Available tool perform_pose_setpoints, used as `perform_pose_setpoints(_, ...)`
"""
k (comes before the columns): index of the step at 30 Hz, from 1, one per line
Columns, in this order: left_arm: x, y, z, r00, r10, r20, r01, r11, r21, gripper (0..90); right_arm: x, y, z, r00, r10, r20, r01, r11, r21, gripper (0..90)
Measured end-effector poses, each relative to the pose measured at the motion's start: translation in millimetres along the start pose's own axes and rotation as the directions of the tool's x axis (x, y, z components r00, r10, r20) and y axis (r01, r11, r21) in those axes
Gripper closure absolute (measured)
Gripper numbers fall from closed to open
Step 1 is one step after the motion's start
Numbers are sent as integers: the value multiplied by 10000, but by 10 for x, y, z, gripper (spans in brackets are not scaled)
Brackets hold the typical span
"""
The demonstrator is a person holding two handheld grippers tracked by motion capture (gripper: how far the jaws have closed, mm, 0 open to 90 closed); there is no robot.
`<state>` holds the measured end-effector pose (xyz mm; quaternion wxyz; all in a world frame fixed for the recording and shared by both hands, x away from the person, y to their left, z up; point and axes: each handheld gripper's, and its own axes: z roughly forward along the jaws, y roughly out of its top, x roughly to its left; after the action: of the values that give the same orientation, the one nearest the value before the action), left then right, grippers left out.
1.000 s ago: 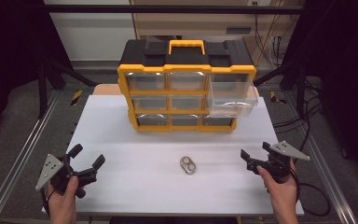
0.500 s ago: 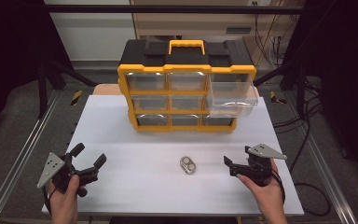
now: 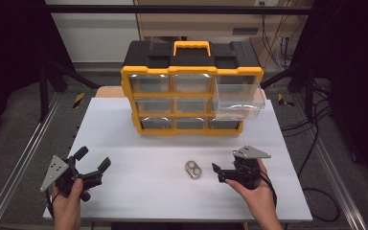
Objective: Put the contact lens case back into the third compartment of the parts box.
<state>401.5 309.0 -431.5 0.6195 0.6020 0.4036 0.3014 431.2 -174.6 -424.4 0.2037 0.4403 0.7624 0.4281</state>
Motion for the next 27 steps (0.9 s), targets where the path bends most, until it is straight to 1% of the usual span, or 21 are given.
perform_pose_setpoints(3, -22, 9, 36, 10000, 54, 34, -54, 10000, 16, 12, 87, 14, 93, 9997, -67, -240, 74, 9995, 295, 110)
perform_pose_setpoints(6, -47, 9, 52, 9998, 170, 115, -171, 9998, 46, 11, 164, 16, 173, 9989, -245, -394, 270, 9976, 645, 110)
perform_pose_setpoints(8, -52, 9, 55, 9996, 235, 137, -236, 9997, 80, 11, 187, 20, 191, 9988, -266, -413, 296, 9969, 725, 110)
perform_pose_setpoints(9, -57, 8, 60, 9995, 261, 150, -262, 9996, 93, 11, 223, 33, 217, 9980, -379, -514, 420, 9959, 805, 109)
perform_pose_setpoints(10, -58, 6, 64, 9995, 289, 159, -291, 9995, 112, 11, 223, 33, 217, 9980, -379, -514, 420, 9959, 805, 109)
perform_pose_setpoints(12, -55, 4, 71, 9995, 278, 169, -280, 9995, 110, 11, 258, 58, 264, 9969, -424, -662, 485, 9944, 935, 108)
perform_pose_setpoints(13, -55, 4, 71, 9995, 278, 169, -280, 9995, 110, 10, 258, 58, 264, 9969, -424, -662, 485, 9944, 935, 108)
perform_pose_setpoints(14, -51, 4, 70, 9995, 275, 154, -277, 9995, 116, 11, 294, 75, 306, 9968, -347, -715, 425, 9929, 1107, 108)
perform_pose_setpoints(16, -50, 4, 68, 9995, 275, 148, -277, 9996, 105, 11, 326, 93, 350, 9962, -322, -806, 416, 9921, 1180, 108)
perform_pose_setpoints(19, -47, 5, 61, 9995, 267, 137, -268, 9996, 85, 11, 367, 124, 418, 9946, -432, -947, 556, 9896, 1323, 108)
perform_pose_setpoints(25, -61, 6, 81, 9994, 286, 188, -288, 9995, 96, 11, 427, 158, 546, 9942, -280, -1039, 459, 9837, 1740, 113)
perform_pose_setpoints(27, -66, 5, 88, 9993, 310, 225, -313, 9994, 114, 11, 438, 164, 576, 9940, -329, -1046, 513, 9827, 1780, 117)
